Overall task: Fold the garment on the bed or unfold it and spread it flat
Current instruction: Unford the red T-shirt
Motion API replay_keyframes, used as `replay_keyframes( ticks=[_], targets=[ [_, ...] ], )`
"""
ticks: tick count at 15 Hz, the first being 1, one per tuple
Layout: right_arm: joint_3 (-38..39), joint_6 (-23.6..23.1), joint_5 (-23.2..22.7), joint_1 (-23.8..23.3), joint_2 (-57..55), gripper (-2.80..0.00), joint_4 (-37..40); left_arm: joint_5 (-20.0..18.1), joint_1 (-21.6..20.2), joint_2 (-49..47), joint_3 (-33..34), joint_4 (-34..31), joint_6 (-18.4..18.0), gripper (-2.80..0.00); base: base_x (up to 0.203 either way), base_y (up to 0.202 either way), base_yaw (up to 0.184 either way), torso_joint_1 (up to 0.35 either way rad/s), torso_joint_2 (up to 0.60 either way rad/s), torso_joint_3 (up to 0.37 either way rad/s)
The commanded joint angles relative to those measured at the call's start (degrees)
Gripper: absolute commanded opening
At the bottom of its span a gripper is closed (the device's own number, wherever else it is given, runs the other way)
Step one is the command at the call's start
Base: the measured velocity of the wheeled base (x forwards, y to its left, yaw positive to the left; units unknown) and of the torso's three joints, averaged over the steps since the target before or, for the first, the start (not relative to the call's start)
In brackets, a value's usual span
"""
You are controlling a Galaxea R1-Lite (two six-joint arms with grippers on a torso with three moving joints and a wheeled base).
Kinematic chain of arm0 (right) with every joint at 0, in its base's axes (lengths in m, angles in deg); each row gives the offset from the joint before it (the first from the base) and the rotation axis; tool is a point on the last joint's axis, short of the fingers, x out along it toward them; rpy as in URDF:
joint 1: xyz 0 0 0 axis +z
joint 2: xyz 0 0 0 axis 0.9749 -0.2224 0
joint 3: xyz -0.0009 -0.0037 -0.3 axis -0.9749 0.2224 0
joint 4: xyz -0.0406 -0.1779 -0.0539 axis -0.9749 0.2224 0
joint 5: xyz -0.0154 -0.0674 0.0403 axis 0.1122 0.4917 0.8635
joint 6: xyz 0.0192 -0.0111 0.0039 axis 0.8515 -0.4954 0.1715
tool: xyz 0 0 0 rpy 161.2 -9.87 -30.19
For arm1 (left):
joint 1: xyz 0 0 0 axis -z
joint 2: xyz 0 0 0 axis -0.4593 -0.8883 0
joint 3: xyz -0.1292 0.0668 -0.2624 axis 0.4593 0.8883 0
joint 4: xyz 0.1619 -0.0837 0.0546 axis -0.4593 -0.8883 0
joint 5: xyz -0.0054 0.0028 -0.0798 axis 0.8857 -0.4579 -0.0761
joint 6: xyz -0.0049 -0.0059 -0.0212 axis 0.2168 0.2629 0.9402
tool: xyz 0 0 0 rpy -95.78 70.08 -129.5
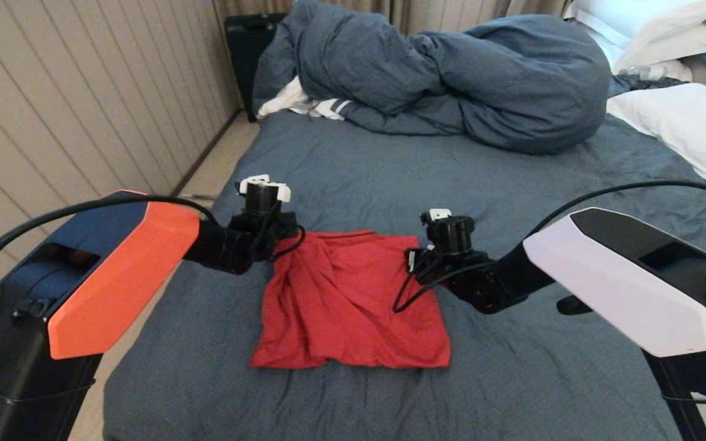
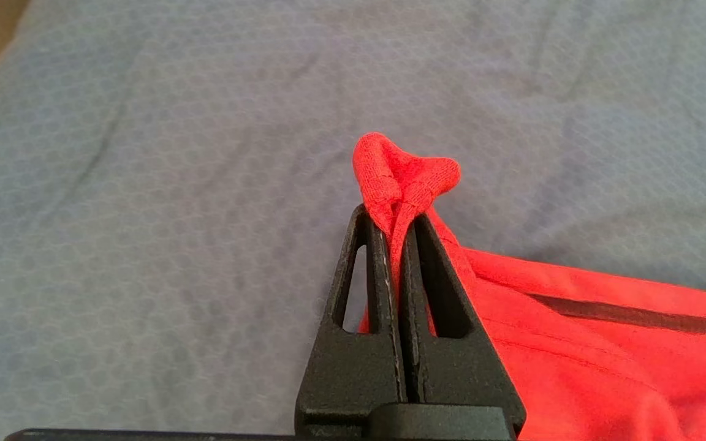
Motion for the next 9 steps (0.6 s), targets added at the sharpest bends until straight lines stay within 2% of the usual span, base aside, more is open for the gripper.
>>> replay_keyframes(
  ticks=[1, 9],
  targets=[
    [-0.47, 0.09, 0.11, 0.22, -0.10, -2.80, -0.23, 0.11, -0.06, -0.16, -0.07, 0.16, 0.10, -2.80, 0.000, 0.000, 0.000, 0.000, 0.00, 0.000],
    [2.44, 0.11, 0.15, 0.80, 6.29, -2.80, -0.17, 0.20, 0.79, 4.62, 1.79, 0.25, 0.20, -2.80, 0.000, 0.000, 0.000, 0.000, 0.00, 0.000]
  ],
)
